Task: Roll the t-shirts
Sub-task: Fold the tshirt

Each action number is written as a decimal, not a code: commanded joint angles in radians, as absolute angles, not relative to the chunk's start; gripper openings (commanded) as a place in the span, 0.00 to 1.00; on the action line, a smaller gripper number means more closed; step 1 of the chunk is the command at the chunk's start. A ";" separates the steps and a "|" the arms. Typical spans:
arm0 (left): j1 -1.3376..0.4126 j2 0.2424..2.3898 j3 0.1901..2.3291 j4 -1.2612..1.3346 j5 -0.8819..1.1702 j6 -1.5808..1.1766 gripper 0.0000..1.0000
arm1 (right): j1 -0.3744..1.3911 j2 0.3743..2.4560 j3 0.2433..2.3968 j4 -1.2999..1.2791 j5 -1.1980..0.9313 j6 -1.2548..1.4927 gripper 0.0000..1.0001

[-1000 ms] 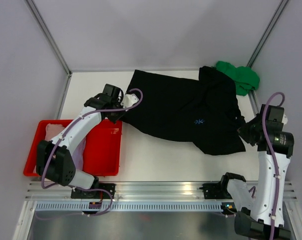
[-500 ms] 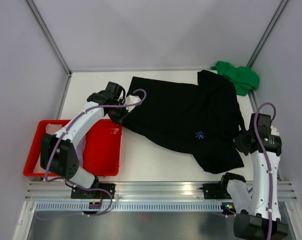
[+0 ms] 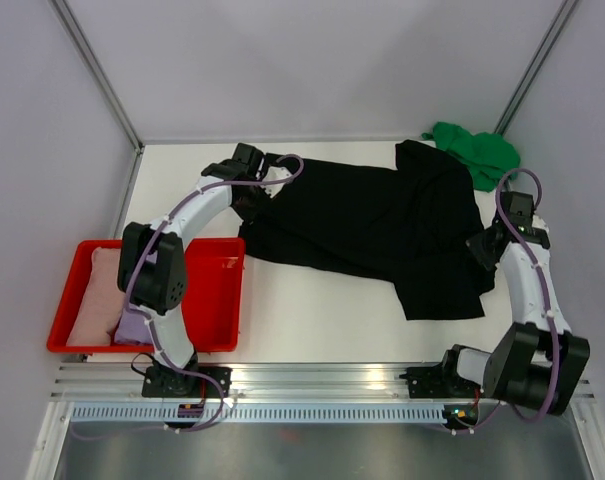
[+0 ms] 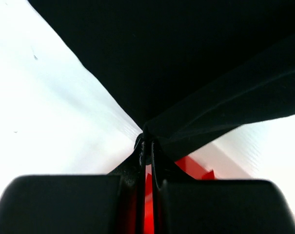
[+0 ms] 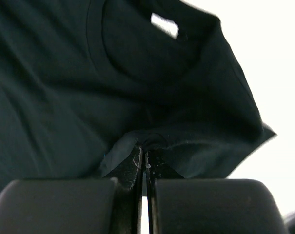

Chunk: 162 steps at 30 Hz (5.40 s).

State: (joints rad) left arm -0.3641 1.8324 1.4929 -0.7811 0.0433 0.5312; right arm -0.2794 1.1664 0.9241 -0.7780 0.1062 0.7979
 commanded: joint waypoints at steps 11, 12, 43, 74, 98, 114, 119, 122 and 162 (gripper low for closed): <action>-0.347 1.999 1.690 -0.709 -0.086 0.482 0.02 | -0.291 1.505 1.150 -0.535 0.124 0.716 0.00; -0.347 2.006 1.695 -0.709 -0.090 0.480 0.02 | -0.291 1.508 1.150 -0.531 0.127 0.712 0.00; -0.342 2.182 1.873 -0.703 -0.196 0.446 0.81 | -0.295 1.847 1.385 -0.500 0.126 0.595 0.62; -0.494 2.022 1.419 -0.727 -0.069 0.709 0.69 | -0.483 1.526 0.911 -0.531 0.121 0.558 0.49; -0.494 2.028 1.410 -0.712 -0.058 0.709 0.02 | -0.503 1.437 0.862 -0.471 -0.061 0.417 0.60; -0.495 1.958 1.341 -0.726 -0.017 0.681 0.02 | -0.520 1.552 0.907 -0.465 0.113 0.505 0.00; -0.502 1.902 1.310 -0.778 0.035 0.678 0.02 | -0.564 1.508 0.917 -0.525 0.167 0.525 0.00; -0.526 1.865 1.298 -0.824 0.080 0.678 0.02 | -0.591 1.494 0.911 -0.543 0.166 0.525 0.00; -0.379 2.273 1.925 -0.962 0.005 0.480 0.59 | -0.308 1.687 1.151 -0.617 0.064 0.229 0.59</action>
State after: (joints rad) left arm -0.3870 2.2509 1.8900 -0.9855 0.0231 0.5240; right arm -0.3111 1.6730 1.1358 -0.6243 0.0937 0.2569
